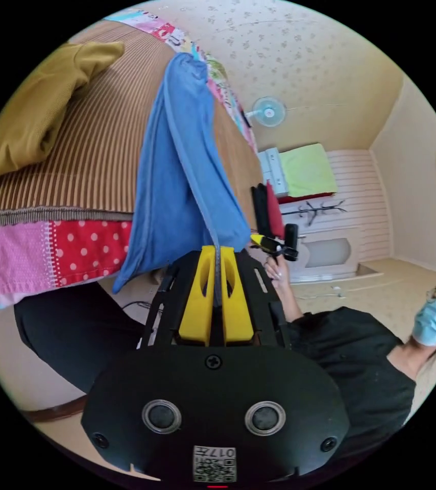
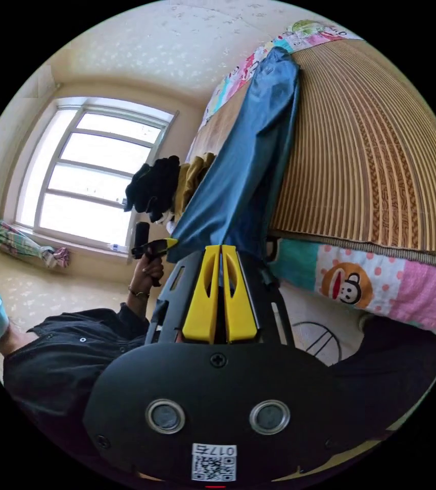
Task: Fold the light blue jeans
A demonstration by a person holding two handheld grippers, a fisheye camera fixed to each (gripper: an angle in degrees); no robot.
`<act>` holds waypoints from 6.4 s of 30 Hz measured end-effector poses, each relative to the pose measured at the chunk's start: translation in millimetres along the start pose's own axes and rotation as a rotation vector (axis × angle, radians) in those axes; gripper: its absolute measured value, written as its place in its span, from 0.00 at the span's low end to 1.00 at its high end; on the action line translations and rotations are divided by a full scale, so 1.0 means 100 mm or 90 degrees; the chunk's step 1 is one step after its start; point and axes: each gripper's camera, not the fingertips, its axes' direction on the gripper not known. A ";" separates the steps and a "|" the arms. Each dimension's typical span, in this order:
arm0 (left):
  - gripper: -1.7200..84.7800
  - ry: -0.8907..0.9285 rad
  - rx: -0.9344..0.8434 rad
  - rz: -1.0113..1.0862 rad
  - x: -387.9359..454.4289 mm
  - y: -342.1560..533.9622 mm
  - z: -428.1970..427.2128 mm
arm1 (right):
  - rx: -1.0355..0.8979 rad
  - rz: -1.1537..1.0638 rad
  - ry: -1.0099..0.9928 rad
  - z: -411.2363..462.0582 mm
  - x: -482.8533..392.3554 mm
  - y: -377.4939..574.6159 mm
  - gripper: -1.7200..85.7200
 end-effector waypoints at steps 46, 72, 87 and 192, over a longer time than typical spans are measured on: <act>0.12 -0.149 -0.161 -0.022 0.19 0.43 1.34 | -0.214 0.034 0.113 0.38 -0.04 -0.12 0.10; 0.15 -0.089 0.058 -0.015 -0.47 -1.66 1.24 | 0.046 0.133 -0.035 0.24 0.40 -1.83 0.09; 0.02 0.238 0.052 0.036 -0.64 -1.10 0.84 | 0.044 0.030 -0.302 -0.22 -0.11 -0.95 0.04; 0.17 -0.454 0.294 -0.050 0.24 -0.35 -0.92 | -0.092 -0.066 -0.073 2.40 -1.34 -1.95 0.13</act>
